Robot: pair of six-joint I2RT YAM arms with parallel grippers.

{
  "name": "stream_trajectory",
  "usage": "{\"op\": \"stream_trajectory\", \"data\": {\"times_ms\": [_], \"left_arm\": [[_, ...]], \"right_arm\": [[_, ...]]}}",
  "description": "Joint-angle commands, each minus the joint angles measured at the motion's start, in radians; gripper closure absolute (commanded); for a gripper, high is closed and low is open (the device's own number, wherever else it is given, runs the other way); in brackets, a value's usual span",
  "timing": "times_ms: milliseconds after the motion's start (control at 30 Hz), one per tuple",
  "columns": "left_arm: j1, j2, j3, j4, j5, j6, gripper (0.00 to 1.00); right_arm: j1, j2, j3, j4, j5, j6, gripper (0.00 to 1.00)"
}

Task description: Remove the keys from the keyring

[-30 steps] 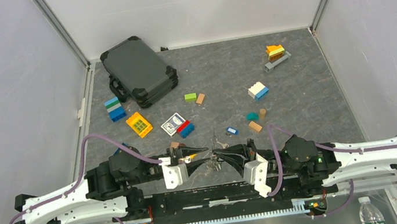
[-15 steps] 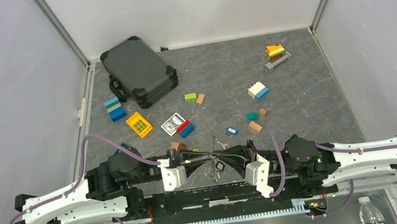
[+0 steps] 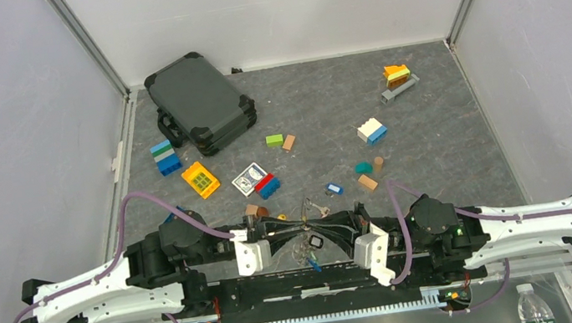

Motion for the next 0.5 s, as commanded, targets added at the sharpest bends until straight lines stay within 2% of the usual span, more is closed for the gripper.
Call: {"op": "stream_trajectory", "data": {"times_ms": [0,200,467], "left_arm": [[0.000,0.017,0.006,0.032,0.034,-0.004,0.80],[0.001,0.027,0.019,0.013,0.041,0.005,0.97],[0.000,0.038,0.039,-0.024,0.020,0.007,0.98]], "right_arm": [[0.000,-0.002,0.005,0.080,-0.027,0.011,1.00],[0.001,-0.003,0.003,0.078,-0.033,0.011,1.00],[0.000,-0.016,0.002,0.055,-0.008,0.008,1.00]]}}
